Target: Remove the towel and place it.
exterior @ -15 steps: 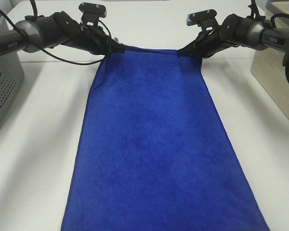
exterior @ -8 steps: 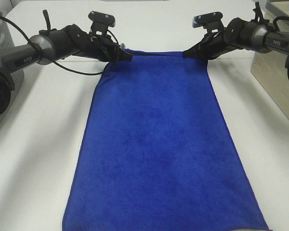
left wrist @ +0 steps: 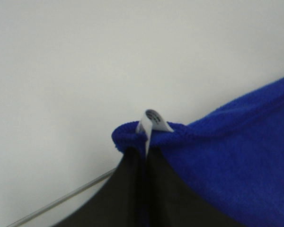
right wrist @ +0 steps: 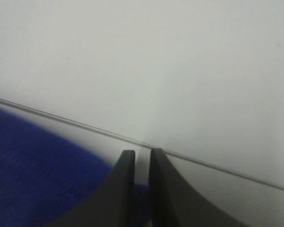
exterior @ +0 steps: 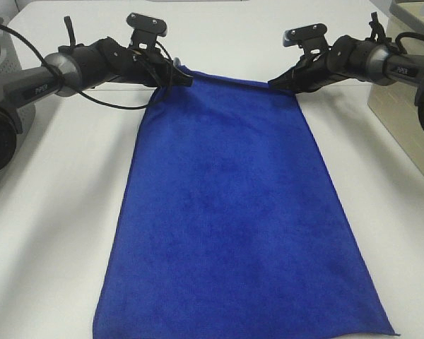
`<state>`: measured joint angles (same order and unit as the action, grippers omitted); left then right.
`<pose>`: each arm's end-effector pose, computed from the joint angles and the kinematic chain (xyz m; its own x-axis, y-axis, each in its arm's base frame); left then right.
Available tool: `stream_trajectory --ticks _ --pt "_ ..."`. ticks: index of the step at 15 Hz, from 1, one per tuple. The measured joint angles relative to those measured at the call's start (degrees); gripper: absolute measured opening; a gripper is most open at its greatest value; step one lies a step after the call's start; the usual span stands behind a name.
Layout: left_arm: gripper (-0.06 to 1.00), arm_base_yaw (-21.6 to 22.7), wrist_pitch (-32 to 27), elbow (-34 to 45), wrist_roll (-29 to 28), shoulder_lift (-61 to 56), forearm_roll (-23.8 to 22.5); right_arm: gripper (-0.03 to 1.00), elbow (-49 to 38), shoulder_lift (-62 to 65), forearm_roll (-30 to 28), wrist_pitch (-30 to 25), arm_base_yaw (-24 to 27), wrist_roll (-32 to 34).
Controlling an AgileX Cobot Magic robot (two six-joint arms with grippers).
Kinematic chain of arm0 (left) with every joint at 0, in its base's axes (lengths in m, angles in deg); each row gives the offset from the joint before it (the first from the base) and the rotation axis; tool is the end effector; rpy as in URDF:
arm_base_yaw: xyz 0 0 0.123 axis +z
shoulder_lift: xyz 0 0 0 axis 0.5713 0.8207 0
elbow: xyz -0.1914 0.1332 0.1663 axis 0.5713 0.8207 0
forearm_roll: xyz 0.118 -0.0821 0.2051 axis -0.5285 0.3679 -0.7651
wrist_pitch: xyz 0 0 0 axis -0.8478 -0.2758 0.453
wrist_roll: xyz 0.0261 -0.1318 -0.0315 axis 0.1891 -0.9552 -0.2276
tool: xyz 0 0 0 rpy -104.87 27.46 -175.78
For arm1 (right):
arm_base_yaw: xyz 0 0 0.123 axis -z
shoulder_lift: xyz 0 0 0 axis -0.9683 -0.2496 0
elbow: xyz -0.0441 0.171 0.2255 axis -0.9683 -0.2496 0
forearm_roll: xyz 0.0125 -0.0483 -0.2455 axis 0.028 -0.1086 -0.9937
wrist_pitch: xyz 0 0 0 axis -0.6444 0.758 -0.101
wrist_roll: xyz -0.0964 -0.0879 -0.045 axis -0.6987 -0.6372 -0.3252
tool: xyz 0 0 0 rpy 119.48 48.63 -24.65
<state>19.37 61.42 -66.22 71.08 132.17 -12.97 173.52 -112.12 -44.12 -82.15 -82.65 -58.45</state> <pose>0.6205 -0.1880 0.0748 -0.3931 0.2155 -0.8939 0.4058 0.9130 0.0417 0.6206 0.0890 0.0483 -0.5445 -0.1998 -0.8146 -0.2644 0.9626 -0.0593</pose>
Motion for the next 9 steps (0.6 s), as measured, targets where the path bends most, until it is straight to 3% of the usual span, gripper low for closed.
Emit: stream_trajectory --ticks 4,5,9 --pt "0.09 0.1 0.5 0.0 0.0 1.4 -0.2 0.31 0.0 -0.6 0.3 0.1 0.2 0.0" --pt "0.25 0.1 1.6 0.0 0.0 2.1 -0.2 0.46 0.0 -0.6 0.4 -0.3 0.3 0.0" --pt "0.6 0.1 6.1 0.0 0.0 2.2 -0.2 0.58 0.0 1.0 0.5 -3.2 0.5 0.0"
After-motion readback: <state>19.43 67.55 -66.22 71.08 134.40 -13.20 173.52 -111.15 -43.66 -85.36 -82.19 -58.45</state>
